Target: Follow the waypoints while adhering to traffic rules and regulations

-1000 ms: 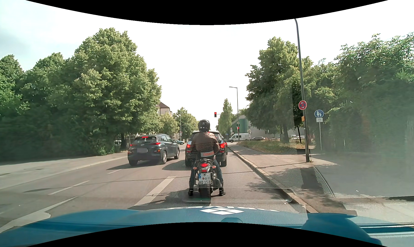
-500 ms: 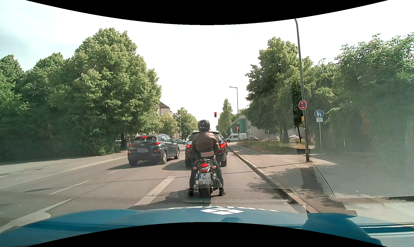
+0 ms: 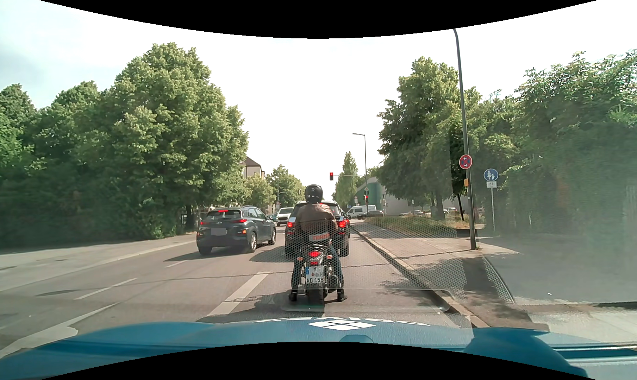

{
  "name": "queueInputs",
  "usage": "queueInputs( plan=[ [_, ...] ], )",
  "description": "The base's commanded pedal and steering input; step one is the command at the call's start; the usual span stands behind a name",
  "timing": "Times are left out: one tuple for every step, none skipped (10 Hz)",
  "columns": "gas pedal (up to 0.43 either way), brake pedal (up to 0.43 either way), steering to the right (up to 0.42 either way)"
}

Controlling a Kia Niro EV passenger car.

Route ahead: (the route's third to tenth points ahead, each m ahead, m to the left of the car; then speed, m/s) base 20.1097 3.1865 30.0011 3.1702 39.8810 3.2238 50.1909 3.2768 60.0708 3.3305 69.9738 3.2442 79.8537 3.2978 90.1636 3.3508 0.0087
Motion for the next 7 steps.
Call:
queueInputs(
  plan=[
    [0.000,0.293,0.003],
    [0.000,0.293,0.003],
    [0.000,0.293,0.003],
    [0.000,0.293,0.004],
    [0.000,0.293,0.004],
    [0.000,0.293,0.003],
    [0.000,0.293,0.003]
  ],
)
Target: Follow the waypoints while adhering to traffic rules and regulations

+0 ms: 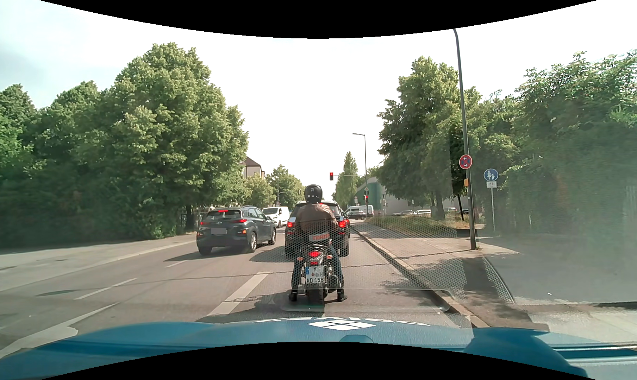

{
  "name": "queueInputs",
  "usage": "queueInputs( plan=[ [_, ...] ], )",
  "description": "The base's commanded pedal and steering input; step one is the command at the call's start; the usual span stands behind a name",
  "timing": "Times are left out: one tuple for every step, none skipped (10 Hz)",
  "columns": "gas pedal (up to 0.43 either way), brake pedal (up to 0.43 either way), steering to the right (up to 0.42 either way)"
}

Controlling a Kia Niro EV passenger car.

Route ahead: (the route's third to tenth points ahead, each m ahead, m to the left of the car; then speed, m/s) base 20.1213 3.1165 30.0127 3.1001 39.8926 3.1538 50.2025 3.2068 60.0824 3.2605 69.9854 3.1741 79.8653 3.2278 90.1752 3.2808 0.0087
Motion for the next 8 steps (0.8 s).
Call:
queueInputs(
  plan=[
    [0.000,0.293,0.003],
    [0.000,0.293,0.004],
    [0.000,0.293,0.003],
    [0.000,0.293,0.004],
    [0.000,0.293,0.004],
    [0.000,0.293,0.004],
    [0.000,0.293,0.003],
    [0.000,0.293,0.004]
  ],
)
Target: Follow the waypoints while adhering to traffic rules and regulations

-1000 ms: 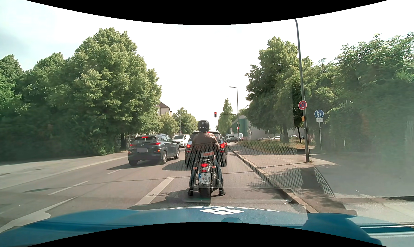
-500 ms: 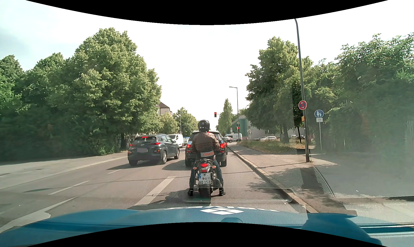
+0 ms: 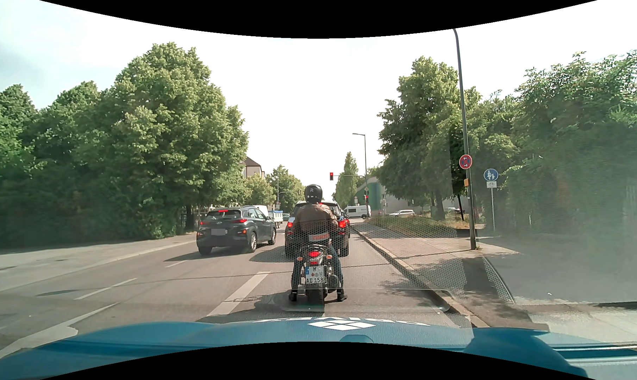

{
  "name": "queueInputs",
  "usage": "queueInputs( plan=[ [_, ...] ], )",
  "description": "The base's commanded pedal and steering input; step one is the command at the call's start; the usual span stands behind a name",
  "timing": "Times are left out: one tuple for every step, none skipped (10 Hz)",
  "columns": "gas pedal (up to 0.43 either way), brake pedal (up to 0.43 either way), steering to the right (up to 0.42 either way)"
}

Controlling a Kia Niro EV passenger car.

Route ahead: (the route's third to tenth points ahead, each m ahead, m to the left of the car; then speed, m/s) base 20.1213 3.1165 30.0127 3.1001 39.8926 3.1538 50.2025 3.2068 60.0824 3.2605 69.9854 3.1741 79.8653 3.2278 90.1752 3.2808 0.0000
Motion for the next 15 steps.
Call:
queueInputs(
  plan=[
    [0.000,0.293,0.003],
    [0.000,0.293,0.003],
    [0.000,0.293,0.004],
    [0.000,0.293,0.003],
    [0.000,0.293,0.004],
    [0.000,0.293,0.003],
    [0.000,0.293,0.003],
    [0.000,0.293,0.003],
    [0.000,0.293,0.003],
    [0.000,0.293,0.004],
    [0.000,0.293,0.004],
    [0.000,0.293,0.003],
    [0.000,0.293,0.004],
    [0.000,0.293,0.003],
    [0.000,0.293,0.004]
  ],
)
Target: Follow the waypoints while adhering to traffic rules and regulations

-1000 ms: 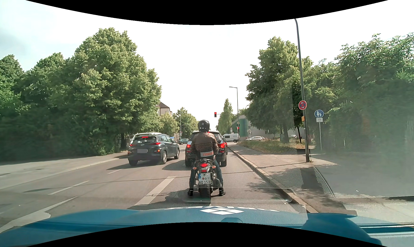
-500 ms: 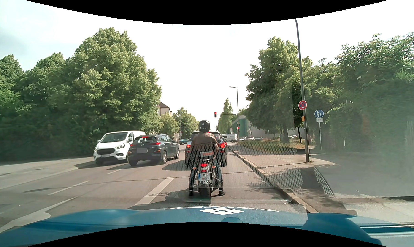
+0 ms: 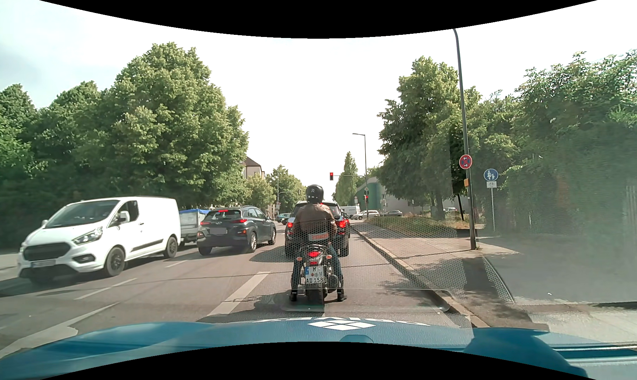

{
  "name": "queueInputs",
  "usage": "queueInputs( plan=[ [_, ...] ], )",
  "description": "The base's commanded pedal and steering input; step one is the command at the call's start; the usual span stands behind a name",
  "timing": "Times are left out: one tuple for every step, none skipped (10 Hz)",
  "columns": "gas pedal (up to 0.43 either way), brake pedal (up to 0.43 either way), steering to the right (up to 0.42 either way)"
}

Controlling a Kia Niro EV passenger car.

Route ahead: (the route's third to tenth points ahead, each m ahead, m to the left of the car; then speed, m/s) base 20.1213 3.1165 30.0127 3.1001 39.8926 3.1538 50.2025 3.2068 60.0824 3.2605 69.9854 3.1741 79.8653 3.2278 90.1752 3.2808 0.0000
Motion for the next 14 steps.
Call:
queueInputs(
  plan=[
    [0.000,0.293,0.003],
    [0.000,0.293,0.003],
    [0.000,0.293,0.004],
    [0.000,0.293,0.003],
    [0.000,0.293,0.003],
    [0.000,0.293,0.003],
    [0.000,0.293,0.003],
    [0.000,0.293,0.003],
    [0.000,0.293,0.003],
    [0.000,0.293,0.003],
    [0.000,0.293,0.003],
    [0.000,0.293,0.003],
    [0.000,0.293,0.004],
    [0.000,0.293,0.003]
  ],
)
